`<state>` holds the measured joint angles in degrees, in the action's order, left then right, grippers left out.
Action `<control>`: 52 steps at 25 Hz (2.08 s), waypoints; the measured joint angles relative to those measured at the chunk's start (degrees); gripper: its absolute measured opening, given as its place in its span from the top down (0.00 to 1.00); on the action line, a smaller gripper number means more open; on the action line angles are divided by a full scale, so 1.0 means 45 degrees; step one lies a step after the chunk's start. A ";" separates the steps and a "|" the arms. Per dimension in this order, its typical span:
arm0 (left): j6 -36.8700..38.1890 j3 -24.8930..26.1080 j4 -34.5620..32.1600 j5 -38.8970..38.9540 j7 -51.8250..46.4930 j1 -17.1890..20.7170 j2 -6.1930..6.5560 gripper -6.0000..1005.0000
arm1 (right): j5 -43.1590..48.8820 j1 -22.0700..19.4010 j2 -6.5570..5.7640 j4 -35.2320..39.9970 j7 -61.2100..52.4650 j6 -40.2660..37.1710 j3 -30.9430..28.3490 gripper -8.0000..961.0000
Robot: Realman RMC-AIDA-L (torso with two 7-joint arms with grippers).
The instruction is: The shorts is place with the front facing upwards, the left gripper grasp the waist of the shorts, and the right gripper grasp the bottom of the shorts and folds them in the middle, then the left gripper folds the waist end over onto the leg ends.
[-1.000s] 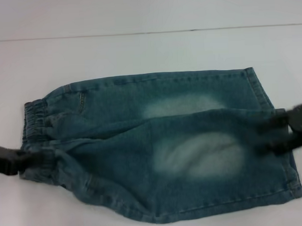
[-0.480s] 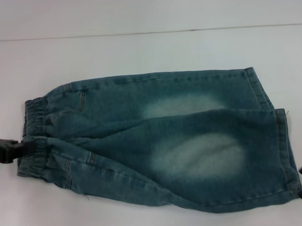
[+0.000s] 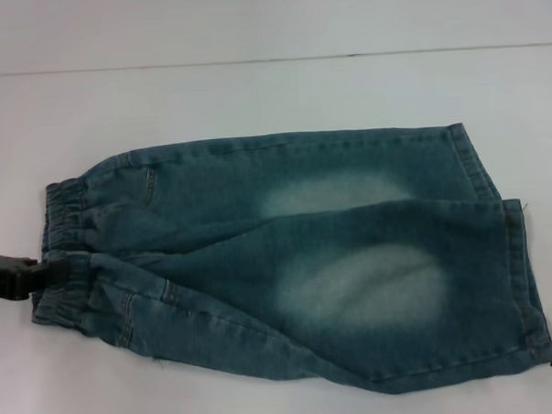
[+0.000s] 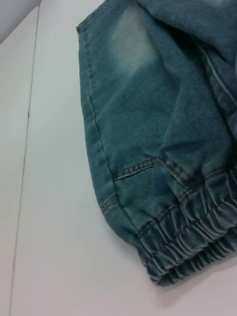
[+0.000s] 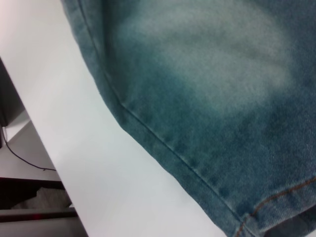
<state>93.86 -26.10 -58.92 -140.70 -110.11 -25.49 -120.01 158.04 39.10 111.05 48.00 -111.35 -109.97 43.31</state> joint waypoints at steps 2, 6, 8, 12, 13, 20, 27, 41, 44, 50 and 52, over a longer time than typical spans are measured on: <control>-0.0014 -0.0009 -0.0002 0.0013 -0.0001 0.0000 0.0002 0.97 | 0.0011 0.0045 0.0028 -0.0161 -0.0060 0.0234 0.0128 0.05; -0.0117 -0.0022 0.0016 0.0023 -0.0004 0.0000 0.0016 0.96 | 0.0126 0.0210 0.0117 -0.0522 -0.0081 0.0623 0.0299 0.05; -0.0130 -0.0022 0.0036 0.0026 -0.0004 0.0000 0.0018 0.96 | 0.0150 0.0277 0.0174 -0.0637 -0.0087 0.0754 0.0338 0.05; -0.0154 -0.0021 0.0048 0.0021 -0.0004 0.0000 -0.0003 0.96 | 0.0138 0.0399 0.0303 -0.0869 0.0021 0.0934 0.0360 0.09; -0.0156 -0.0021 0.0047 0.0020 -0.0004 0.0000 -0.0009 0.96 | 0.0138 0.0428 0.0345 -0.0930 0.0035 0.1014 0.0365 0.10; -0.0158 -0.0021 0.0068 0.0033 0.0025 0.0013 -0.0019 0.96 | 0.0096 0.0652 0.0344 -0.1603 0.0186 0.1329 0.0377 0.30; -0.0155 -0.0021 0.0088 0.0052 0.0048 0.0003 -0.0032 0.97 | 0.0132 0.0608 0.0343 -0.1606 0.0193 0.1387 0.0373 0.62; 0.0091 0.0071 0.0106 0.0231 -0.0093 0.0000 0.0022 0.96 | -0.0291 0.0515 0.0142 -0.1505 0.0813 0.1261 -0.1175 0.93; 0.0066 0.0195 0.0171 0.1119 -0.0904 0.0003 0.0174 0.97 | -0.0517 0.0487 0.0034 -0.1480 0.1202 0.1364 -0.2629 0.95; -0.0627 0.1198 0.0408 0.2154 -0.1896 -0.0185 0.0202 0.97 | -0.3355 -0.0166 -0.0172 -0.2021 0.1992 0.2054 -0.4272 0.95; -0.0997 0.1232 0.0711 0.2348 -0.2026 -0.0260 0.0195 0.97 | -0.4750 -0.0517 -0.0185 -0.2397 0.2136 0.2503 -0.4344 0.95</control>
<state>89.37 -20.55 -55.72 -130.13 -119.22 -26.66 -119.13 136.66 36.78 110.21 37.22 -101.74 -98.71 23.76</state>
